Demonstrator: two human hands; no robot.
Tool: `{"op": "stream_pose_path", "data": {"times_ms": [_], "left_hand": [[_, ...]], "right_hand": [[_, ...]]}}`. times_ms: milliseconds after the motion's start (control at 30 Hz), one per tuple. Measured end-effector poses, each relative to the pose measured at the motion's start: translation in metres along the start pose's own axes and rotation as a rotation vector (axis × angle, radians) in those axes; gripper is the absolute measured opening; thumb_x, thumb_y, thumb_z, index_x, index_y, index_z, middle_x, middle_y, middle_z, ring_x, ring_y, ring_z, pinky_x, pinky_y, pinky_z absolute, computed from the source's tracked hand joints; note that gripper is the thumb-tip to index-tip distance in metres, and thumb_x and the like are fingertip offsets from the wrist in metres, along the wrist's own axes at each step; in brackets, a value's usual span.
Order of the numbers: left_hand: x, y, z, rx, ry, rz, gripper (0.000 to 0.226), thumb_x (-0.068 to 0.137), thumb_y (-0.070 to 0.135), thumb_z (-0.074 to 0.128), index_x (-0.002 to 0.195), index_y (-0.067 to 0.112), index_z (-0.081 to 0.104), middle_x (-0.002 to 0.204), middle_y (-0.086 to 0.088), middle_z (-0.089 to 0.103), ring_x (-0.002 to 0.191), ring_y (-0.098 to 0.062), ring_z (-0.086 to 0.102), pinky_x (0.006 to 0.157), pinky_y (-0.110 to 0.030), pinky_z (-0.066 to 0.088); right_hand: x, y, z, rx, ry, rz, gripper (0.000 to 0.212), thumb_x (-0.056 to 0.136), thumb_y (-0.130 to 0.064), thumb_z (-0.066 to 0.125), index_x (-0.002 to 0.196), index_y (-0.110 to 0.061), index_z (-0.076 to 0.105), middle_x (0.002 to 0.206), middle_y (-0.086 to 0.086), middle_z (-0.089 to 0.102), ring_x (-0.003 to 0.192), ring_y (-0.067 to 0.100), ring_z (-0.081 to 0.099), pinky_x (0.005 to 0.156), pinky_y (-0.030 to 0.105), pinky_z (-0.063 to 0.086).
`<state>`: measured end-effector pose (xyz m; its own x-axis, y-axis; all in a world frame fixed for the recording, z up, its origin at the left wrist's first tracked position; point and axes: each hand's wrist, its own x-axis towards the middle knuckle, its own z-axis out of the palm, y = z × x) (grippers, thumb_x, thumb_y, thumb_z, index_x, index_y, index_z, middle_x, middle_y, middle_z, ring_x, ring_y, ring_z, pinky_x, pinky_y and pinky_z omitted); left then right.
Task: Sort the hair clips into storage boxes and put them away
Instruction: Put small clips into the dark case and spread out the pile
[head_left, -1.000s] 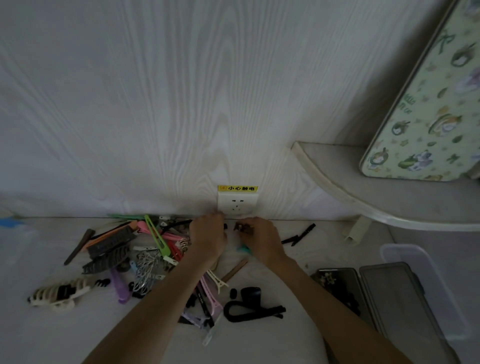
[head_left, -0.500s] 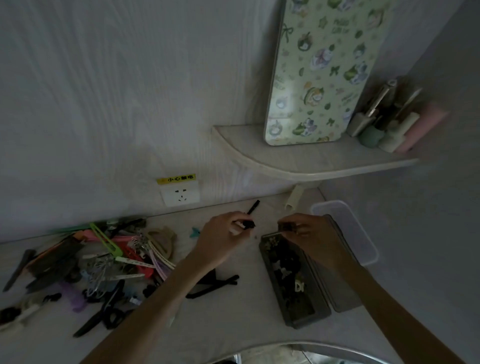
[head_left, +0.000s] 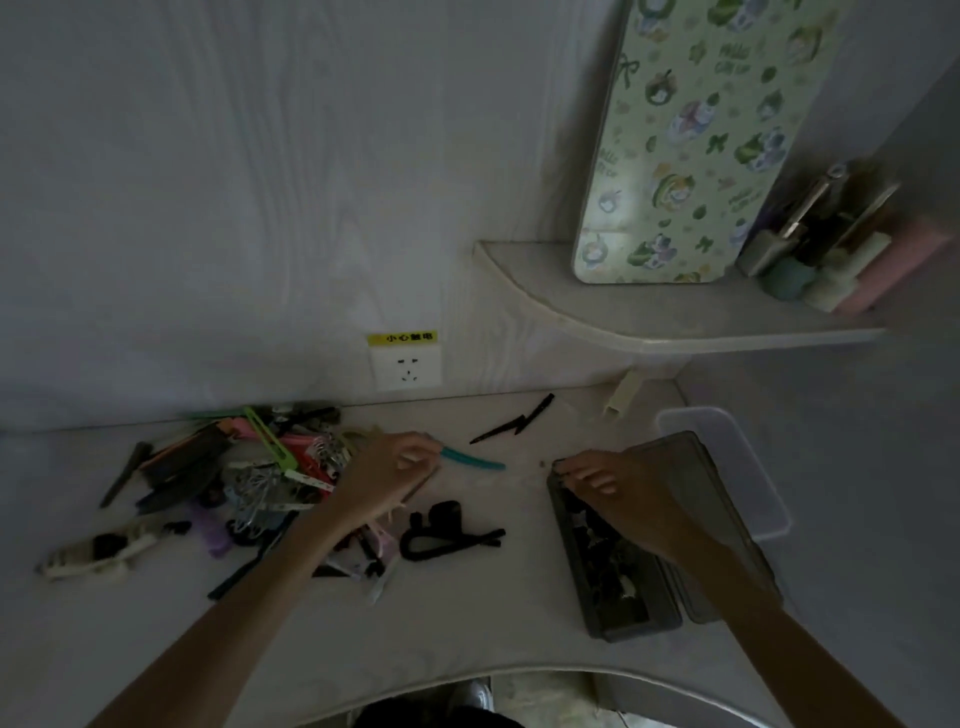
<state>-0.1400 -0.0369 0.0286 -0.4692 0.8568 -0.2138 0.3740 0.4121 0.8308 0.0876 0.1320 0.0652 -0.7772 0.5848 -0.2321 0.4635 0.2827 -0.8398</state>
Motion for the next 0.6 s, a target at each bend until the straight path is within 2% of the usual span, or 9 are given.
{"op": "stream_pose_path", "data": {"times_ms": [67,100,133,200,267,333,467,533,600], "left_hand": [[-0.02,-0.022,-0.02,0.087,0.036,-0.031,0.02,0.088,0.012,0.061,0.106,0.017,0.066,0.095,0.013,0.064,0.09,-0.005,0.063,0.076,-0.008,0.049],[-0.028,-0.029,-0.027,0.137,0.031,-0.043,0.021,0.088,0.012,0.062,0.108,0.017,0.066,0.098,0.01,0.065,0.093,-0.007,0.064,0.075,-0.007,0.048],[-0.039,-0.039,-0.037,0.203,0.02,-0.06,0.022,0.088,0.014,0.062,0.109,0.019,0.066,0.103,0.007,0.066,0.096,-0.007,0.064,0.072,-0.003,0.045],[-0.055,-0.05,-0.049,0.358,-0.034,-0.062,0.028,0.088,0.022,0.063,0.116,0.024,0.063,0.115,0.009,0.064,0.103,-0.002,0.06,0.072,0.001,0.039],[-0.068,-0.061,-0.058,0.493,-0.105,-0.041,0.038,0.086,0.033,0.065,0.123,0.028,0.058,0.126,0.013,0.058,0.113,-0.002,0.055,0.082,-0.002,0.037],[-0.075,-0.072,-0.062,0.563,-0.156,-0.015,0.044,0.084,0.038,0.065,0.126,0.032,0.055,0.131,0.015,0.052,0.119,-0.005,0.049,0.091,-0.014,0.041],[-0.081,-0.091,-0.059,0.544,-0.118,0.084,0.039,0.08,0.032,0.069,0.118,0.029,0.061,0.128,0.012,0.051,0.122,-0.006,0.044,0.096,-0.018,0.036],[-0.081,-0.094,-0.058,0.55,-0.105,0.113,0.026,0.08,0.033,0.069,0.105,0.029,0.067,0.124,0.011,0.052,0.118,-0.006,0.048,0.093,-0.018,0.038],[-0.079,-0.093,-0.059,0.558,-0.103,0.132,0.019,0.082,0.04,0.066,0.097,0.029,0.069,0.121,0.012,0.053,0.113,-0.004,0.05,0.088,-0.019,0.039]], "right_hand": [[0.007,-0.006,0.031,-0.053,-0.075,-0.022,0.02,0.086,-0.005,0.061,0.093,-0.023,0.068,0.092,0.007,0.066,0.083,0.016,0.059,0.07,0.009,0.046],[0.009,-0.006,0.044,-0.117,-0.126,-0.023,0.021,0.086,-0.009,0.063,0.098,-0.026,0.066,0.098,0.005,0.065,0.09,0.016,0.058,0.076,0.01,0.045],[0.013,-0.005,0.062,-0.212,-0.187,-0.038,0.027,0.085,-0.015,0.065,0.111,-0.025,0.062,0.11,0.002,0.061,0.101,0.015,0.055,0.084,0.01,0.042],[0.015,-0.001,0.09,-0.424,-0.294,-0.093,0.057,0.085,-0.027,0.065,0.136,-0.026,0.04,0.135,-0.006,0.042,0.124,0.009,0.038,0.104,0.017,0.03],[0.016,0.0,0.115,-0.528,-0.341,-0.134,0.071,0.085,-0.032,0.064,0.144,-0.03,0.025,0.144,-0.007,0.03,0.134,0.011,0.027,0.113,0.029,0.024],[0.016,0.004,0.133,-0.531,-0.286,-0.162,0.066,0.084,-0.026,0.063,0.142,-0.026,0.031,0.143,0.0,0.039,0.131,0.021,0.038,0.109,0.036,0.033],[0.018,0.004,0.14,-0.591,-0.029,-0.045,0.058,0.085,-0.025,0.062,0.137,-0.021,0.039,0.13,0.005,0.051,0.117,0.024,0.049,0.096,0.035,0.043],[0.021,0.006,0.136,-0.666,0.075,0.027,0.065,0.082,-0.022,0.065,0.14,-0.017,0.036,0.136,0.01,0.047,0.125,0.029,0.044,0.102,0.038,0.038],[0.023,0.0,0.133,-0.749,0.149,0.088,0.071,0.082,-0.021,0.065,0.143,-0.015,0.029,0.147,0.012,0.034,0.137,0.032,0.028,0.112,0.043,0.026]]}}
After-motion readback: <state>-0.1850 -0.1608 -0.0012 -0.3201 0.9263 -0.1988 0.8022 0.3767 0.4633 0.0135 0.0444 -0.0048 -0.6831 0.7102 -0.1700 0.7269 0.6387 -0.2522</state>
